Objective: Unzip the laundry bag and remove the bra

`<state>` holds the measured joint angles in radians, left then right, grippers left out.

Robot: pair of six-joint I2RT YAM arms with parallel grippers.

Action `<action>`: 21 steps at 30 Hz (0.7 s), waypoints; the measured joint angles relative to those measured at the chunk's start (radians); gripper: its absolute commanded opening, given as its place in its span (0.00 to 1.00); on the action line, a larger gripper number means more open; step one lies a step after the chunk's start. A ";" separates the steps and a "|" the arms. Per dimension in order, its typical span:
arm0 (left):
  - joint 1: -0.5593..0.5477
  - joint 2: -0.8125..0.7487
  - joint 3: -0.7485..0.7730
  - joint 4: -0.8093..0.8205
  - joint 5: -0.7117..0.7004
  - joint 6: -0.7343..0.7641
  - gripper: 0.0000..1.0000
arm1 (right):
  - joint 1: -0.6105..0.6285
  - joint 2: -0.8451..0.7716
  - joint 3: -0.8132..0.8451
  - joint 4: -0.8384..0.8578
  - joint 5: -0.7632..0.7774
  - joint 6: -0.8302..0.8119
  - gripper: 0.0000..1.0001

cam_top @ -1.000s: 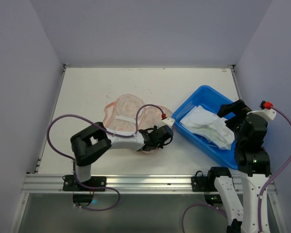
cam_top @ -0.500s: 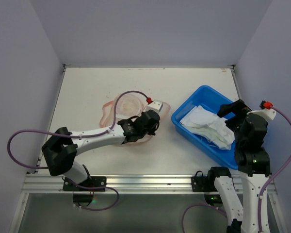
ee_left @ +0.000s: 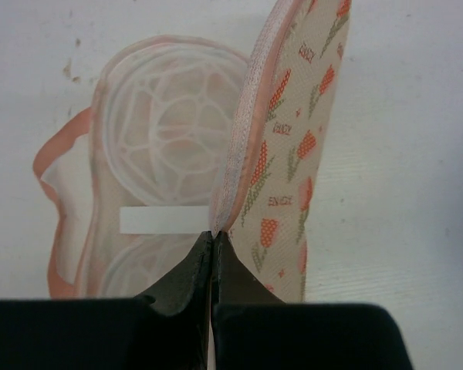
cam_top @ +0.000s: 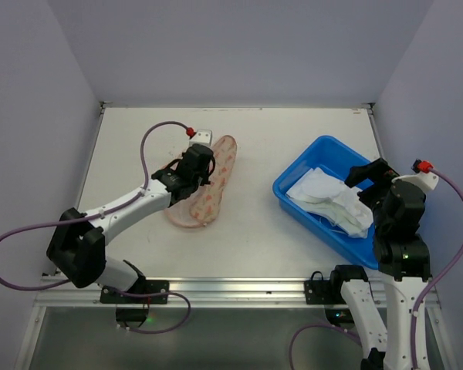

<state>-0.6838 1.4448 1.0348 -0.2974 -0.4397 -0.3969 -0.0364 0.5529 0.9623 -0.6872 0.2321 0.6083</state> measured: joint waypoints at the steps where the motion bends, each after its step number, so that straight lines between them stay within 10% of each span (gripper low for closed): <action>1: 0.017 -0.003 -0.009 -0.006 -0.006 0.001 0.00 | 0.002 -0.002 0.000 0.000 0.000 -0.003 0.99; 21: 0.183 -0.087 -0.151 -0.068 -0.085 -0.018 0.00 | 0.024 -0.018 0.000 0.007 -0.015 -0.030 0.99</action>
<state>-0.5003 1.3582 0.8833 -0.3656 -0.5243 -0.4152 -0.0124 0.5350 0.9623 -0.6804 0.2169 0.5785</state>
